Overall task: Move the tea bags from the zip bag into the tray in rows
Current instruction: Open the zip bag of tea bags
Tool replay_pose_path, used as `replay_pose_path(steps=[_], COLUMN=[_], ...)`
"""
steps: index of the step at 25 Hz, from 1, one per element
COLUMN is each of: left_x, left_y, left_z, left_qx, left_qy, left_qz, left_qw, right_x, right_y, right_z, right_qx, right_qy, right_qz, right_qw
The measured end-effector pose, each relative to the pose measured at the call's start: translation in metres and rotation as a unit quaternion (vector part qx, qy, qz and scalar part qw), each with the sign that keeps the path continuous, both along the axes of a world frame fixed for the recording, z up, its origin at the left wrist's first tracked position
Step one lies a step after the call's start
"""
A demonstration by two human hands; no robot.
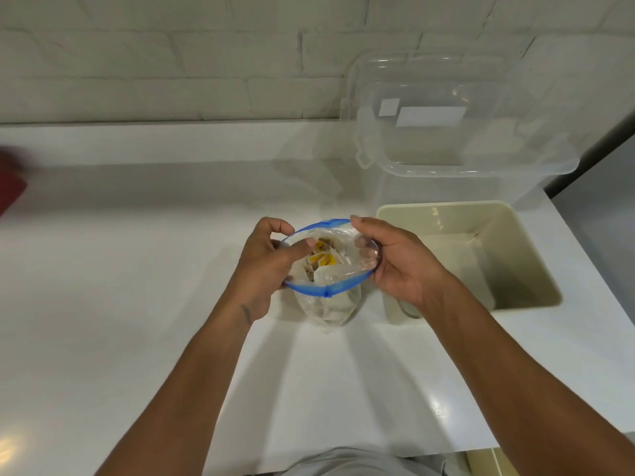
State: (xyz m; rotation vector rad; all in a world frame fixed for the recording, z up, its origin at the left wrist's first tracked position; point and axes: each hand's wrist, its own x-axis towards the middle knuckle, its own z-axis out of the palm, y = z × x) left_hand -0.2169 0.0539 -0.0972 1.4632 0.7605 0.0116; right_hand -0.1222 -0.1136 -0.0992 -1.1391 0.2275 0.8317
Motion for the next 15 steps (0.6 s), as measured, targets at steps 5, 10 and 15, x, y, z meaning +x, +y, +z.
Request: replay_pose_path(steps=[5, 10, 15], left_x=[0.009, 0.038, 0.045], left_y=[0.004, 0.013, 0.028], left_z=[0.008, 0.021, 0.027], left_qx=[0.362, 0.556, 0.084], left_qy=[-0.002, -0.021, -0.080], left_qz=[-0.041, -0.146, -0.090], left_qw=[0.931, 0.818, 0.989], right_x=[0.002, 0.006, 0.012], right_y=[0.002, 0.008, 0.002], right_z=[0.006, 0.011, 0.022], right_qx=[-0.206, -0.308, -0.106], right_qy=[-0.233, -0.352, -0.121], right_qz=[0.011, -0.004, -0.017], right_qw=[0.950, 0.884, 0.987])
